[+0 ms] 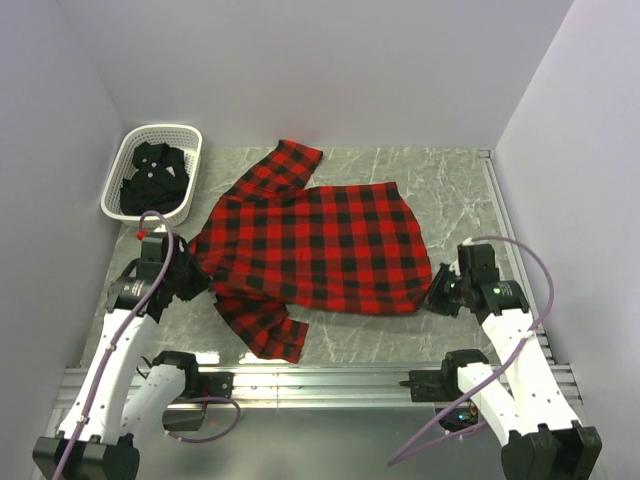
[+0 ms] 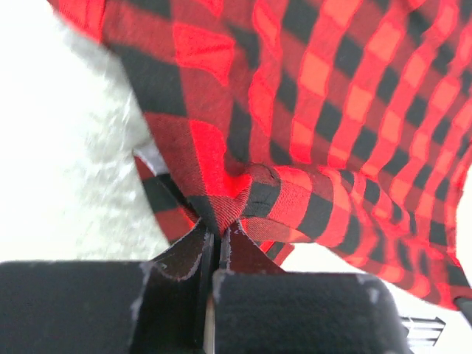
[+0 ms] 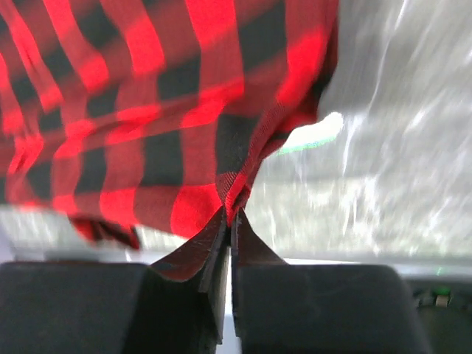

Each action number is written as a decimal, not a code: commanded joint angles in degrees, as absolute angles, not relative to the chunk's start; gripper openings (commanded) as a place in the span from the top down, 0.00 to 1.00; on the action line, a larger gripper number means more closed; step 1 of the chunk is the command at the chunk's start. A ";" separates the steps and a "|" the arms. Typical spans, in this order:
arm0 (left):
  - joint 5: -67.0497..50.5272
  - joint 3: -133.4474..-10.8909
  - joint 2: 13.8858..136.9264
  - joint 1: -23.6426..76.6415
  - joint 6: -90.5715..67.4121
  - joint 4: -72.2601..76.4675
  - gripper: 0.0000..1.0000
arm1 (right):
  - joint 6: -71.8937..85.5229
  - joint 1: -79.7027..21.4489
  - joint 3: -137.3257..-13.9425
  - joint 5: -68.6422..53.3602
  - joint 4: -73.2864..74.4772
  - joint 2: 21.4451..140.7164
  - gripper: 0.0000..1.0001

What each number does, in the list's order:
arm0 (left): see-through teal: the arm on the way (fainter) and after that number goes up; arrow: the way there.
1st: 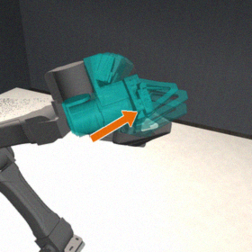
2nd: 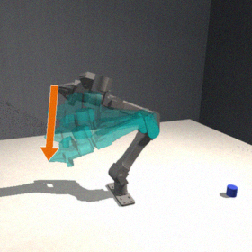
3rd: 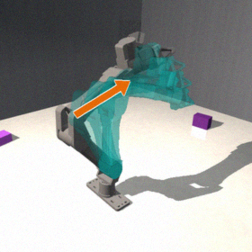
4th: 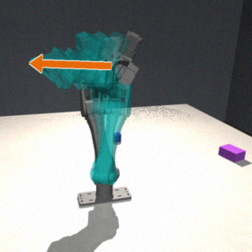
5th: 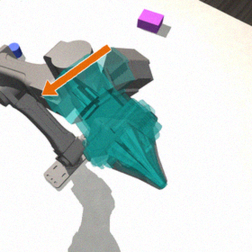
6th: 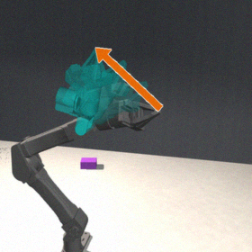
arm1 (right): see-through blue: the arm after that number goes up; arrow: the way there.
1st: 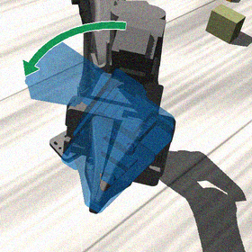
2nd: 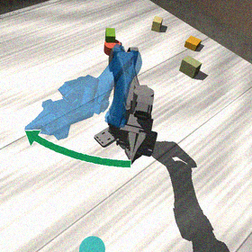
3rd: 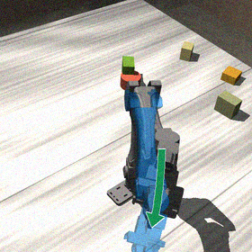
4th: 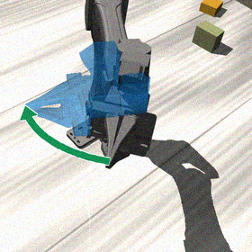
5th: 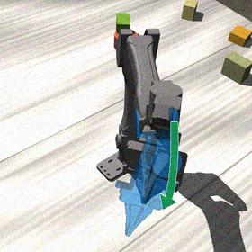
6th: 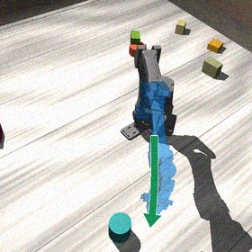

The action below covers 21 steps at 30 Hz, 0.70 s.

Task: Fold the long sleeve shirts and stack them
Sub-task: Fold the shirt

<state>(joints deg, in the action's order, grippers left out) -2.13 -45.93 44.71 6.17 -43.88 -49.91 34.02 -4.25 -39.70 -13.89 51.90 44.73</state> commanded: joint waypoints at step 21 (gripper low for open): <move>7.67 -53.88 44.99 6.24 -40.52 -44.22 0.07 | 35.24 -4.75 -45.18 -9.75 35.88 56.48 0.40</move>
<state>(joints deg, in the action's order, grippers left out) 12.84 -54.92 41.82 6.20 -43.07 -53.25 31.99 -4.54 -45.98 -10.92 46.89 51.72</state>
